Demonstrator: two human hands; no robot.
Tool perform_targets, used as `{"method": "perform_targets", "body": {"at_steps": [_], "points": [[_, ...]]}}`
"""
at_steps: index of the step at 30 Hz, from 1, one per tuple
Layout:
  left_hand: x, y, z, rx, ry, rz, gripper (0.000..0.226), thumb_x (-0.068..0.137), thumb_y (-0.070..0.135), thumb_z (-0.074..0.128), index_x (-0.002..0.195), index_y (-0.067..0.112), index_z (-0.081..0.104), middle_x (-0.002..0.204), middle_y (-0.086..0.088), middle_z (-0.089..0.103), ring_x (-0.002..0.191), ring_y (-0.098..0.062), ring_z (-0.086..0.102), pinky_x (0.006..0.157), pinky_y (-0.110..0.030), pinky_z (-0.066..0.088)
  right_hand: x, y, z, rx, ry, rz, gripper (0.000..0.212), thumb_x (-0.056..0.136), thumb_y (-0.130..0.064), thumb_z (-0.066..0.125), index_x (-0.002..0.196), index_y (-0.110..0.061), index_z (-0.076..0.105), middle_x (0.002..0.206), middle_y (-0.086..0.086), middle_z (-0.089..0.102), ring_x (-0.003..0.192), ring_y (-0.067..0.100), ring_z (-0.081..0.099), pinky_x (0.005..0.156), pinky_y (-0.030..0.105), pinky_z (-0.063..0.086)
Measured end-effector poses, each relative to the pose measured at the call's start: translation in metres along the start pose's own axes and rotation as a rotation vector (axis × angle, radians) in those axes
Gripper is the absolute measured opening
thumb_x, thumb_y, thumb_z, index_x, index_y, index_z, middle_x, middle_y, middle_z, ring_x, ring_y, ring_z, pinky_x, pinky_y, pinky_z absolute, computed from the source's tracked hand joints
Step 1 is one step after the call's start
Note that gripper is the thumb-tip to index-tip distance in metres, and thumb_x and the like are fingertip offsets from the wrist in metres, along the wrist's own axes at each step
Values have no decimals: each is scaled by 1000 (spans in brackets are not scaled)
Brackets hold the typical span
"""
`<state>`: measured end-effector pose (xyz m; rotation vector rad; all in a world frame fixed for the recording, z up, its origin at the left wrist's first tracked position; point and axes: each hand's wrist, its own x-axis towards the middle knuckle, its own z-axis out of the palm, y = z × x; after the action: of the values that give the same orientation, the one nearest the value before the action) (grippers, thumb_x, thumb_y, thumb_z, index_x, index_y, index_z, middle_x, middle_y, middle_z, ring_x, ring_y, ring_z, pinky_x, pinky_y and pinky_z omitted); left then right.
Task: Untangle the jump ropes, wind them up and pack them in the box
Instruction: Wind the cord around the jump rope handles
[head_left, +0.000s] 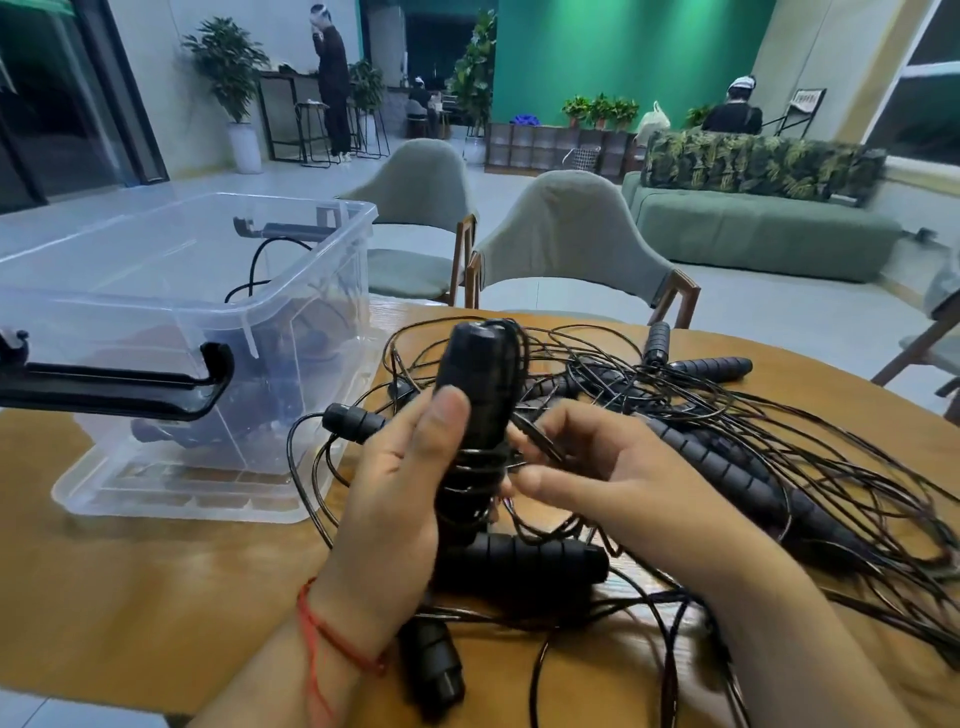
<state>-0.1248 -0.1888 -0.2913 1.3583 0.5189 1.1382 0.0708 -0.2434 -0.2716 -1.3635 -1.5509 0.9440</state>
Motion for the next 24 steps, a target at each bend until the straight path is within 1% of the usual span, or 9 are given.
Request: {"method": "perform_targets", "body": {"at_steps": [2,4,7,9,12,14,17,20,24], "points": [[5,3,-1,-72,45,-28,60,97,70,51,107,15,75,96,-24,72,75,-33,66,66,-43,55,0,3,1,-160,70,-28,14,93,-29,81,104,-30,72,90,-3,73,86,18,70,84,40,57],[11,7,-4,-174,106,-67,62,95,70,53,105,15,77,100,-27,71,74,-32,63,67,-41,51,1,1,2,-258,167,-33,13,94,-25,78,103,-34,74,82,-10,70,75,7,64,75,31,54],[17,11,-9,-178,154,-101,65,95,71,50,99,15,81,99,-35,68,71,-32,61,68,-39,46,0,-1,-2,-276,270,-3,22,91,-22,79,102,-41,74,85,-16,70,69,3,64,64,18,52],[16,12,-9,-190,159,-94,64,97,71,48,97,17,82,95,-30,69,69,-30,60,69,-39,44,0,-2,-4,-309,348,-17,29,87,-20,79,103,-44,73,92,-17,69,76,4,65,67,18,53],[14,15,-6,-197,144,-78,61,96,70,48,97,20,82,93,-21,72,70,-29,62,70,-39,44,4,3,-3,-332,443,-11,43,84,-22,78,115,-49,66,115,-25,65,103,-3,65,78,17,52],[15,18,-3,-190,142,-51,59,91,71,50,100,22,82,97,-21,72,73,-30,63,71,-39,47,6,6,-3,-281,483,74,48,86,-27,80,123,-49,59,122,-28,61,105,-5,66,75,16,51],[16,29,0,-185,173,-6,59,89,72,53,104,22,80,102,-20,73,77,-30,63,73,-42,49,6,10,-10,-313,580,165,26,89,-49,81,106,-38,66,98,-18,73,87,-2,70,68,23,54],[20,41,-1,-143,201,-3,58,97,69,48,97,22,83,95,-17,72,74,-27,63,74,-43,49,2,9,-12,-267,597,127,30,92,-57,74,82,-28,74,76,-10,76,68,6,69,67,35,56],[29,74,5,-91,201,9,55,101,65,43,92,30,84,93,-14,72,71,-25,62,69,-41,48,-8,-14,-3,-91,556,-20,16,100,-40,71,92,-30,80,89,-12,78,89,6,72,85,38,58]]}}
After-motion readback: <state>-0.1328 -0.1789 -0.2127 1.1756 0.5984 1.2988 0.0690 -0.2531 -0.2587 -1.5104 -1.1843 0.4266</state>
